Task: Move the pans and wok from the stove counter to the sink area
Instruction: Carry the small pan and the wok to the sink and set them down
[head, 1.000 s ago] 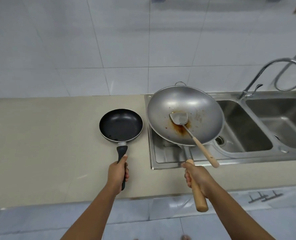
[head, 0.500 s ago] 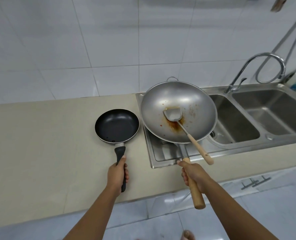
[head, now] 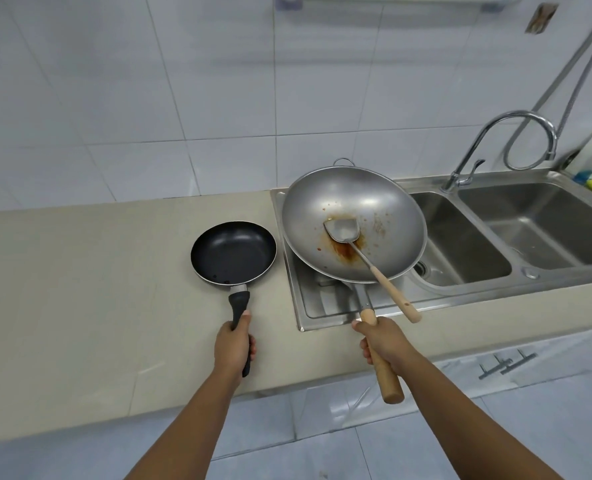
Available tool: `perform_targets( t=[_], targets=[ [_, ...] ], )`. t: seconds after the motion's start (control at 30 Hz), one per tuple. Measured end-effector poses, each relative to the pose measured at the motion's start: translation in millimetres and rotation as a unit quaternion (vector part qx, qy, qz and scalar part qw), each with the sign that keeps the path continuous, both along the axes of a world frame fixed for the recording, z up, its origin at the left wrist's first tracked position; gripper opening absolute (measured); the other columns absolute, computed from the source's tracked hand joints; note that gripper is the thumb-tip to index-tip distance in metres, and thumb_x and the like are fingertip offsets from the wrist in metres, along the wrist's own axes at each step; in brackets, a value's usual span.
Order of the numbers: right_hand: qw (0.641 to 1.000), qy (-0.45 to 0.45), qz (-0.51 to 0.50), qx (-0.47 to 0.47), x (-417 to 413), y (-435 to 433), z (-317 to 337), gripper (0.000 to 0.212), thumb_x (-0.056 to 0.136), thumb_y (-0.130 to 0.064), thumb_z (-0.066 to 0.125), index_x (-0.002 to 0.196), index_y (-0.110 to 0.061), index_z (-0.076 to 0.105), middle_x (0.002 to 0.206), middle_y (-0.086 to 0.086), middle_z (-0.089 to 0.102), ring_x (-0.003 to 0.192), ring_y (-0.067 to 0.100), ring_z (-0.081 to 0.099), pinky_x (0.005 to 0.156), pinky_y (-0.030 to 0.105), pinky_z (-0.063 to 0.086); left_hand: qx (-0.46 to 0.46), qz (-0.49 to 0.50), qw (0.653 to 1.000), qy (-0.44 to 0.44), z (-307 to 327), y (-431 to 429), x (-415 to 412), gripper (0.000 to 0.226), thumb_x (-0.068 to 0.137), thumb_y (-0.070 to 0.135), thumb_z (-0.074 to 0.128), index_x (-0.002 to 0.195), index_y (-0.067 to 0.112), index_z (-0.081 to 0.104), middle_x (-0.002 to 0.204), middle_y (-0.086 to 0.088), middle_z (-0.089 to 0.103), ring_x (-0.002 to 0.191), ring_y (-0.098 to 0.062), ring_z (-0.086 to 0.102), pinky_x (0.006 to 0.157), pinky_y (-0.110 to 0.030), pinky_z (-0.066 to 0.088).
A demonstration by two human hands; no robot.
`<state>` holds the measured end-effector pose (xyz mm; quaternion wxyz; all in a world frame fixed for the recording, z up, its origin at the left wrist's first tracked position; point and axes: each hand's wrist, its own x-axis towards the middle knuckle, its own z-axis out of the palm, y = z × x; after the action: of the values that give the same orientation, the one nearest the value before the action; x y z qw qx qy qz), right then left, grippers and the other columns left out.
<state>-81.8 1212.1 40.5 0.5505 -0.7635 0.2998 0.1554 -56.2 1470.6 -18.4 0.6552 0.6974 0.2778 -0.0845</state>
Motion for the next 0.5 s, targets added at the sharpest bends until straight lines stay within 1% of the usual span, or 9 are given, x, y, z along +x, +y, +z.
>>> perform_targets(
  t=[0.07,0.13,0.2,0.23,0.27,0.33,0.4,0.43,0.5],
  targets=[
    [0.999,-0.005,0.024,-0.033,-5.3,0.9,-1.4,0.025,0.096,-0.021,0.057,0.116,-0.006,0.055,0.08,0.012,0.061,0.056,0.019,0.056,0.054,0.03,0.051,0.035,0.01,0.999,-0.013,0.8,-4.5,-7.6,0.033,0.098,0.038,0.051,0.094,0.005,0.053,0.065,-0.005,0.056,0.046,-0.016,0.047,0.044,-0.027,0.04],
    [0.996,-0.01,0.05,-0.076,-13.0,2.3,-4.4,0.032,0.098,-0.022,0.054,0.126,-0.008,0.05,0.09,0.011,0.062,0.063,0.022,0.06,0.064,0.036,0.053,0.06,0.009,0.998,-0.03,0.9,-10.5,-18.5,0.029,0.099,0.034,0.051,0.106,0.006,0.053,0.074,-0.005,0.06,0.051,-0.016,0.051,0.046,-0.028,0.042],
    [0.99,-0.022,0.074,-0.114,-22.8,3.7,-7.9,0.04,0.099,-0.023,0.05,0.137,-0.013,0.042,0.1,0.011,0.063,0.074,0.024,0.061,0.074,0.04,0.053,0.083,0.008,0.995,-0.045,1.4,-16.2,-32.3,0.029,0.1,0.033,0.05,0.117,0.01,0.053,0.082,-0.004,0.063,0.06,-0.018,0.058,0.055,-0.032,0.05],
    [0.986,-0.03,0.091,-0.135,-28.5,4.1,-9.7,0.043,0.1,-0.023,0.047,0.142,-0.014,0.038,0.107,0.012,0.063,0.08,0.024,0.06,0.076,0.04,0.05,0.1,0.006,0.994,-0.05,1.6,-18.7,-39.9,0.031,0.1,0.034,0.05,0.122,0.011,0.052,0.085,-0.003,0.064,0.065,-0.018,0.061,0.061,-0.034,0.052],
    [0.981,-0.04,0.107,-0.155,-34.0,4.7,-10.5,0.046,0.102,-0.023,0.044,0.145,-0.014,0.033,0.113,0.012,0.062,0.086,0.024,0.058,0.076,0.038,0.047,0.12,0.001,0.991,-0.051,1.8,-21.2,-47.6,0.034,0.101,0.034,0.049,0.127,0.012,0.051,0.086,-0.002,0.065,0.07,-0.018,0.062,0.063,-0.034,0.051],
    [0.972,-0.067,0.134,-0.182,-45.5,5.4,-10.9,0.045,0.104,-0.021,0.039,0.147,-0.011,0.03,0.123,0.012,0.057,0.096,0.026,0.058,0.076,0.035,0.045,0.154,-0.006,0.986,-0.057,3.3,-27.5,-63.4,0.039,0.101,0.033,0.048,0.134,0.013,0.05,0.091,0.0,0.064,0.075,-0.016,0.06,0.062,-0.031,0.043],
    [0.961,-0.087,0.161,-0.207,-57.8,4.8,-9.7,0.048,0.104,-0.022,0.036,0.149,-0.011,0.026,0.138,0.012,0.046,0.105,0.029,0.057,0.07,0.033,0.046,0.18,-0.007,0.98,-0.086,7.8,-35.7,-79.9,0.04,0.102,0.029,0.048,0.138,0.012,0.049,0.104,0.001,0.063,0.089,-0.019,0.06,0.071,-0.029,0.04],
    [0.953,-0.092,0.181,-0.224,-64.2,4.0,-8.7,0.052,0.104,-0.024,0.036,0.153,-0.013,0.021,0.149,0.01,0.036,0.113,0.03,0.054,0.071,0.032,0.046,0.199,-0.011,0.974,-0.106,10.8,-40.2,-87.8,0.04,0.101,0.026,0.049,0.139,0.012,0.049,0.113,-0.001,0.063,0.098,-0.021,0.06,0.077,-0.029,0.041],
    [0.932,-0.109,0.22,-0.266,-77.3,0.2,-5.6,0.058,0.104,-0.027,0.036,0.156,-0.018,0.013,0.163,0.007,0.014,0.132,0.032,0.042,0.089,0.038,0.049,0.27,-0.039,0.952,-0.138,16.3,-51.3,-100.4,0.046,0.1,0.022,0.052,0.144,0.009,0.045,0.135,-0.008,0.058,0.114,-0.025,0.058,0.093,-0.036,0.045]
  ],
)
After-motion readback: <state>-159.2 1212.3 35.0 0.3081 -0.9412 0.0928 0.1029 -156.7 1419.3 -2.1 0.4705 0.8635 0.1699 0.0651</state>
